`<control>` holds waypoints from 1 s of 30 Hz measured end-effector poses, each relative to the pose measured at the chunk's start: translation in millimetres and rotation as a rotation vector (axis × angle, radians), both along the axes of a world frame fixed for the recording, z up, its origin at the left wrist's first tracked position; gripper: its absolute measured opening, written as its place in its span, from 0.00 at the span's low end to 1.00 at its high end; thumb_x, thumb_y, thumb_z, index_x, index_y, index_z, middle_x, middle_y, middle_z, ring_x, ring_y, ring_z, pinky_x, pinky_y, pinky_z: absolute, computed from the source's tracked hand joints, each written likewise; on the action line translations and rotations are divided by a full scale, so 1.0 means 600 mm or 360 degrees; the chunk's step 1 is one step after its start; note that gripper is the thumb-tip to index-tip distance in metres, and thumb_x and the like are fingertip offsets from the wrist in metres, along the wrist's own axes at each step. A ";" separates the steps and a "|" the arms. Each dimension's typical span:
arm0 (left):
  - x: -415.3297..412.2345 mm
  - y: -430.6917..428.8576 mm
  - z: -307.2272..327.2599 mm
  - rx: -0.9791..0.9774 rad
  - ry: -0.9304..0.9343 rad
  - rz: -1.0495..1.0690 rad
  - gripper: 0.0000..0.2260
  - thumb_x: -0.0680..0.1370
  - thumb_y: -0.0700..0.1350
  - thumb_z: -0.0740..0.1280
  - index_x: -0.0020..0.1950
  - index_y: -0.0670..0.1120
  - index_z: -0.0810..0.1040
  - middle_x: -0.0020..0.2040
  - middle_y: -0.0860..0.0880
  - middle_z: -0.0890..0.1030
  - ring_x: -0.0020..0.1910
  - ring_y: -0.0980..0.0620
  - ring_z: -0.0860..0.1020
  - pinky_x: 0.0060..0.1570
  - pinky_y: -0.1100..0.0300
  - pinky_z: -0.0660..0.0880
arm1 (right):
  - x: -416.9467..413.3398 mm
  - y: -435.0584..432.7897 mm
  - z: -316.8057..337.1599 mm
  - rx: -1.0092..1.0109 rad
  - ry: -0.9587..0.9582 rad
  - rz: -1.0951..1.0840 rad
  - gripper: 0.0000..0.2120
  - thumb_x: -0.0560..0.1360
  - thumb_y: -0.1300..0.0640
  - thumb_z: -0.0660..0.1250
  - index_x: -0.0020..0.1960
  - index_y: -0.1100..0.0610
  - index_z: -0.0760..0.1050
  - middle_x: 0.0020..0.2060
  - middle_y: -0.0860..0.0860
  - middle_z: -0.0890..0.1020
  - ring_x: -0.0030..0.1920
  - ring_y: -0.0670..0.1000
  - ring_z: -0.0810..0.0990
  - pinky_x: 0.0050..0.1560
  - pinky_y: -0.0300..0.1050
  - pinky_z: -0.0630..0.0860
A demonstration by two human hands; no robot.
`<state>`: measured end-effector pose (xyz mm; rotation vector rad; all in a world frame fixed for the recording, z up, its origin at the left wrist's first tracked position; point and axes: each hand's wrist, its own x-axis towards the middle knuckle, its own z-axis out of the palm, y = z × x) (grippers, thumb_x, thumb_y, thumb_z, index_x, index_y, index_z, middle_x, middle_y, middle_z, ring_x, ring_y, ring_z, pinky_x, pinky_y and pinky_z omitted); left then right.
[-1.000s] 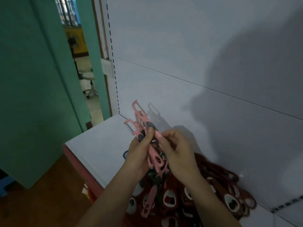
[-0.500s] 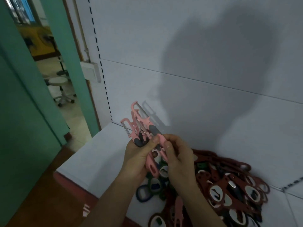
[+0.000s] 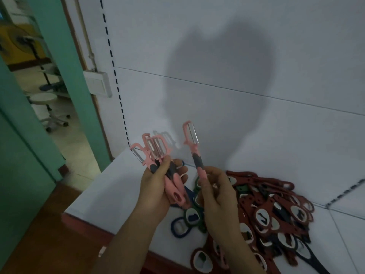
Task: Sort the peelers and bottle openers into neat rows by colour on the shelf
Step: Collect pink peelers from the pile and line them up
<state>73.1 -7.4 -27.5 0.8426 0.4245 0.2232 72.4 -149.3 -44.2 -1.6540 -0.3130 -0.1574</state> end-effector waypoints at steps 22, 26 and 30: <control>0.057 -0.039 -0.064 -0.0062 -0.0046 -0.0217 0.15 0.81 0.31 0.63 0.66 0.41 0.75 0.49 0.47 0.87 0.44 0.51 0.85 0.54 0.49 0.81 | 0.020 -0.070 -0.005 -0.1988 0.0074 -0.0138 0.18 0.72 0.42 0.74 0.52 0.49 0.71 0.44 0.45 0.78 0.42 0.48 0.77 0.44 0.44 0.79; 0.064 -0.032 -0.056 -0.0062 -0.0070 -0.0278 0.06 0.81 0.36 0.66 0.55 0.46 0.78 0.51 0.47 0.87 0.43 0.50 0.85 0.49 0.52 0.82 | 0.027 -0.078 -0.012 -0.1790 0.0176 -0.0096 0.12 0.71 0.50 0.76 0.49 0.47 0.74 0.41 0.44 0.79 0.40 0.44 0.78 0.43 0.43 0.82; 0.045 -0.023 -0.059 -0.0011 -0.0002 -0.0322 0.04 0.80 0.39 0.68 0.54 0.44 0.79 0.43 0.47 0.86 0.36 0.51 0.82 0.37 0.57 0.81 | 0.035 -0.093 0.019 -0.0891 0.0427 0.0039 0.06 0.75 0.57 0.75 0.50 0.52 0.80 0.42 0.46 0.85 0.40 0.42 0.84 0.40 0.35 0.80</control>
